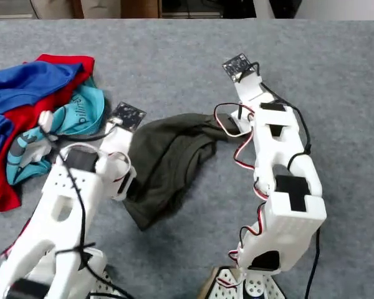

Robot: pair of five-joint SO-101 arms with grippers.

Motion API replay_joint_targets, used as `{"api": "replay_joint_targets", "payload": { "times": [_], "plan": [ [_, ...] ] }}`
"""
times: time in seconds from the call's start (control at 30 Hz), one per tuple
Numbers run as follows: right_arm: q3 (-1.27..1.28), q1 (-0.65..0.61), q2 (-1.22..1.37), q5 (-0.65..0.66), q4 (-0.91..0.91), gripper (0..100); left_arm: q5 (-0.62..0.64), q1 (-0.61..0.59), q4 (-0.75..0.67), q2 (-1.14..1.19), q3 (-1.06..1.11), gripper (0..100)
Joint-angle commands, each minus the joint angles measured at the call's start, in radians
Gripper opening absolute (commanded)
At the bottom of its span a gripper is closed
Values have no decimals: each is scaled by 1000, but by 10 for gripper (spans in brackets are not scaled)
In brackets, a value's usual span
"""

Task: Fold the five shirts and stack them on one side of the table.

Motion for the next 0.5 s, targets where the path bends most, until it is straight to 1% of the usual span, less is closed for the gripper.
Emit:
{"api": "replay_joint_targets", "payload": {
  "times": [0.0,0.17,0.3,0.47],
  "plan": [
    [-73,12,-4,-5,-12,3,-52,34,68,50,-114,215],
    [-73,12,-4,-5,-12,3,-98,29,84,67,-129,215],
    [-73,12,-4,-5,-12,3,-101,35,75,68,-107,215],
    [-73,12,-4,-5,-12,3,-97,29,-75,68,9,211]
  ]
}}
